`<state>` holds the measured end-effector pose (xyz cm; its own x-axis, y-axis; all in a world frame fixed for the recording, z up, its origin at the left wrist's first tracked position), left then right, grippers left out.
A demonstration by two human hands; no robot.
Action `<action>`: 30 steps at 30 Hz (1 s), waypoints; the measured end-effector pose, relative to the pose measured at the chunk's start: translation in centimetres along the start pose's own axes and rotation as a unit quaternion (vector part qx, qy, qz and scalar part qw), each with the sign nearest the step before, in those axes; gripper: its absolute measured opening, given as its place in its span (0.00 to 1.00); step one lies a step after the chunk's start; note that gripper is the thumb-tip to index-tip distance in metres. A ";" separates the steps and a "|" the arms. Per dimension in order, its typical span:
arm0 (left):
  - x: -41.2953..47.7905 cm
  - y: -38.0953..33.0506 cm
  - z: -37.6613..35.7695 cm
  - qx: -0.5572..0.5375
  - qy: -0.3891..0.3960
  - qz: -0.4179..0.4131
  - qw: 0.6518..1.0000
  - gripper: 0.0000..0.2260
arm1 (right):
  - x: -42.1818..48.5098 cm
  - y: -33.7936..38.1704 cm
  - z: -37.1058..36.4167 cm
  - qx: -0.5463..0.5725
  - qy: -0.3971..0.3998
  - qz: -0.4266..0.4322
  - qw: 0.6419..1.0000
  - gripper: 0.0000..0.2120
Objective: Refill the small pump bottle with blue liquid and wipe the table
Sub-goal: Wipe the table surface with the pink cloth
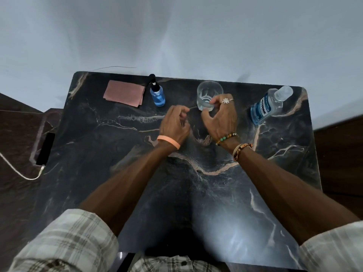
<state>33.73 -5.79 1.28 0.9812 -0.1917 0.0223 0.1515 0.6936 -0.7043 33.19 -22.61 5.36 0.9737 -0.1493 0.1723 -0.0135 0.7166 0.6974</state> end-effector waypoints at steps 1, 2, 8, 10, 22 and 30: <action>-0.3 0.8 0.7 0.008 -0.006 0.003 1.000 0.12 | -0.1 1.0 -0.7 0.013 0.010 0.022 1.000 0.09; -0.6 1.8 1.6 0.012 -0.015 0.012 1.000 0.11 | -0.1 2.0 -1.4 0.024 0.018 0.040 0.999 0.08; -1.9 8.7 7.3 0.027 -0.084 0.112 0.990 0.10 | -0.7 7.8 -7.3 0.071 0.120 0.123 0.983 0.09; -2.2 10.3 9.2 0.024 -0.107 0.135 0.985 0.11 | -0.9 9.3 -9.9 0.071 0.180 0.133 0.972 0.12; 3.3 20.4 13.2 0.065 -0.017 0.243 0.968 0.25 | -0.8 12.6 -25.4 -0.100 0.396 0.098 0.907 0.27; 5.5 22.4 10.6 0.095 0.079 0.255 0.959 0.26 | 0.6 11.4 -29.1 -0.142 0.394 0.029 0.907 0.28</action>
<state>43.84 16.06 -6.82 0.9053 0.1147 -0.4090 -0.3102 0.8362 -0.4522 40.26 5.34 -6.85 0.8348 0.3480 -0.4267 -0.1197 0.8711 0.4763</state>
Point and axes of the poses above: each hand's wrist, its own x-axis towards the middle knuckle, its own z-axis out of the back of the hand, y = z × x, the point moved 10 cm from there along x, towards the middle knuckle, and after that the axes turned 8 degrees about y, right-handed, at the moved point
